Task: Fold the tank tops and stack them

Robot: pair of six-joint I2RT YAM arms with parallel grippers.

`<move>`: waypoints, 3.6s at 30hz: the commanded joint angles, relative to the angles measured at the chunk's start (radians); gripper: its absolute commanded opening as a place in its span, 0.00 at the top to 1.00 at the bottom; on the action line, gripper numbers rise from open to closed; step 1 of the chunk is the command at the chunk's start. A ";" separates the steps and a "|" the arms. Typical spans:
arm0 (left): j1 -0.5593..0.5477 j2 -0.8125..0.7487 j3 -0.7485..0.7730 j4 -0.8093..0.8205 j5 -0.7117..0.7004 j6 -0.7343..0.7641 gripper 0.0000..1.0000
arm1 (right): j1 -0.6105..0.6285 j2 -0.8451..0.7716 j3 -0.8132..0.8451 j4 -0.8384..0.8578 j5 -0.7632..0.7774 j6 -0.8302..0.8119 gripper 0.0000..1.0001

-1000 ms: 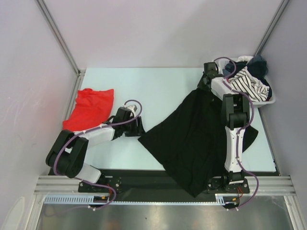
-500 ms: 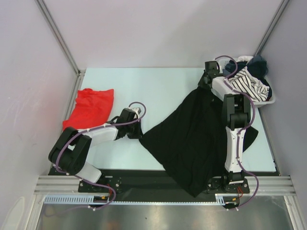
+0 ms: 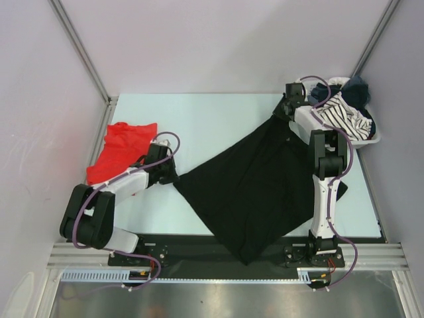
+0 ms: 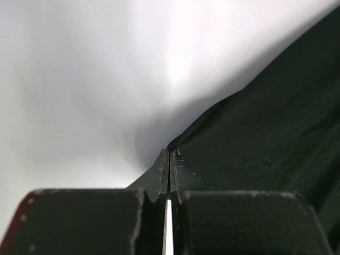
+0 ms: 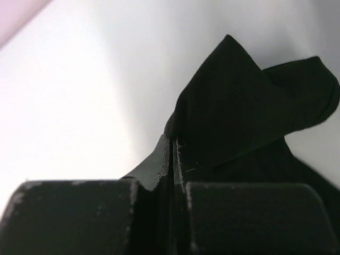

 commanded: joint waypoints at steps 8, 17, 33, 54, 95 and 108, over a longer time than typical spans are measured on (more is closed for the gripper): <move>0.163 0.144 0.180 0.008 -0.060 0.001 1.00 | -0.007 0.075 0.095 0.297 -0.159 0.167 1.00; 0.313 0.324 0.399 -0.022 -0.060 0.034 1.00 | 0.009 0.343 0.423 0.459 -0.213 0.327 1.00; 0.306 0.192 0.455 -0.039 -0.123 0.048 0.14 | 0.007 -0.009 0.140 0.259 -0.049 -0.098 0.29; -0.401 -0.454 -0.145 -0.130 -0.197 -0.165 0.11 | -0.129 -0.865 -0.940 0.098 0.212 -0.027 0.28; -0.802 -0.268 -0.256 -0.013 -0.222 -0.415 1.00 | -0.232 -0.845 -1.130 0.161 0.276 0.103 1.00; -0.889 -0.429 -0.385 -0.085 -0.241 -0.555 1.00 | -0.229 -0.929 -1.250 0.271 0.066 0.069 0.51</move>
